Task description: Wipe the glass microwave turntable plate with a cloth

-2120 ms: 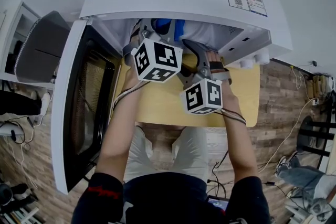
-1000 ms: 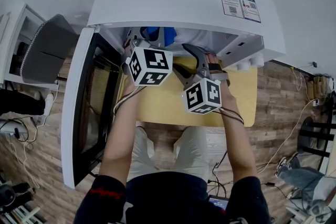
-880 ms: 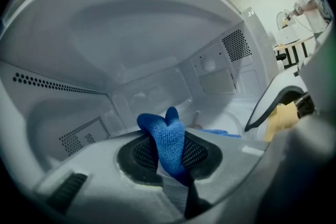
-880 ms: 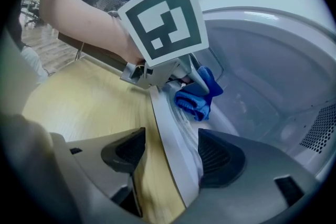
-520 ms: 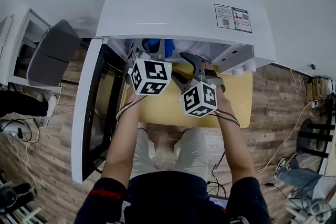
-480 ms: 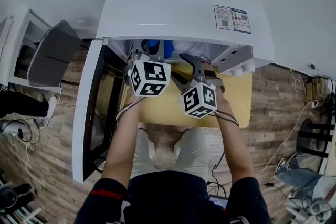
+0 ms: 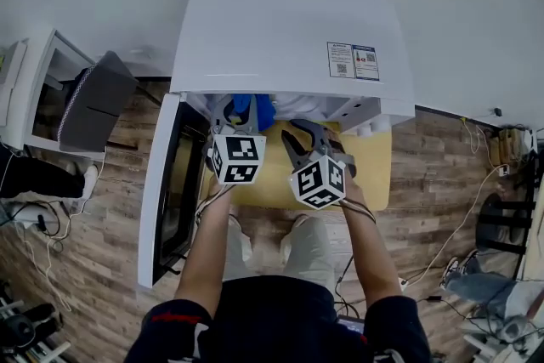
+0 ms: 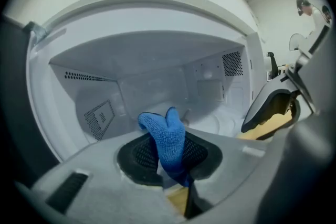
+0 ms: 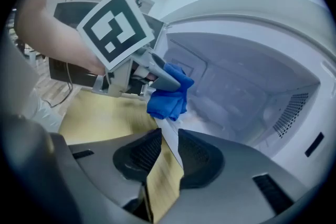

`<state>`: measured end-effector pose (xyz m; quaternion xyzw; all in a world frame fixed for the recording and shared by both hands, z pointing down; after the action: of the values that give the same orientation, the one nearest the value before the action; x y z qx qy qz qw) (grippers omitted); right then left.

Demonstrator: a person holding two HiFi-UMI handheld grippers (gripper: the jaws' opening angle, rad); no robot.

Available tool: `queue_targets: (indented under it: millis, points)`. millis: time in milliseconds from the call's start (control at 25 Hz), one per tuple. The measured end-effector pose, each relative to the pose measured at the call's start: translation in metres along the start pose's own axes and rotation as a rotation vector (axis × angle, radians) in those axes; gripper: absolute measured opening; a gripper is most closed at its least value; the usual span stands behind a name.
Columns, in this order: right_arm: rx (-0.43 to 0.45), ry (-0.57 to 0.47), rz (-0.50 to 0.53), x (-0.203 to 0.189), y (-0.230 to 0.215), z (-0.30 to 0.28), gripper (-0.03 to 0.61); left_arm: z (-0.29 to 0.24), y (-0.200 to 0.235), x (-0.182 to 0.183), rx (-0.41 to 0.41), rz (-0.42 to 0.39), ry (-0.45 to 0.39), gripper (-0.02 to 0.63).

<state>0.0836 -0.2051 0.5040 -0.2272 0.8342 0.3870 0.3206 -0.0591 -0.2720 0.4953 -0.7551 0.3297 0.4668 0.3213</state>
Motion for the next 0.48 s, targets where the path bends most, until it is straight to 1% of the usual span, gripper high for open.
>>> queue_targets:
  millis: [80, 200, 280, 400, 480]
  points:
    - [-0.001, 0.004, -0.049, 0.005, -0.005, 0.009, 0.072, 0.007, -0.004, 0.003, -0.012, 0.009, 0.019, 0.066]
    - [-0.006, 0.017, -0.094, 0.012, -0.012, 0.021, 0.035, 0.019, -0.015, 0.009, -0.047, 0.009, 0.045, 0.066]
    - [-0.003, 0.03, -0.132, 0.016, -0.015, 0.029, 0.026, 0.029, -0.023, 0.013, -0.075, 0.004, 0.075, 0.066]
    - [0.005, 0.045, -0.176, 0.023, -0.019, 0.04, 0.017, 0.044, -0.034, 0.023, -0.123, -0.026, 0.11, 0.066]
    - [0.011, 0.05, -0.21, 0.029, -0.023, 0.049, 0.017, 0.055, -0.038, 0.031, -0.146, -0.021, 0.129, 0.066]
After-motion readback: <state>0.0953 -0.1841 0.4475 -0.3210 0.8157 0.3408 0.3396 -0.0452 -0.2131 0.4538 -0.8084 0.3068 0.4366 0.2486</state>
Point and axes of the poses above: the fingertips, and each gripper's own axes: z backward along the fingers, y to its left, x out of its top, the point moved 9 cm from there along z, backward along the fingers, and after that the axes turned 7 degrees about -x, right-handed, at the moved point
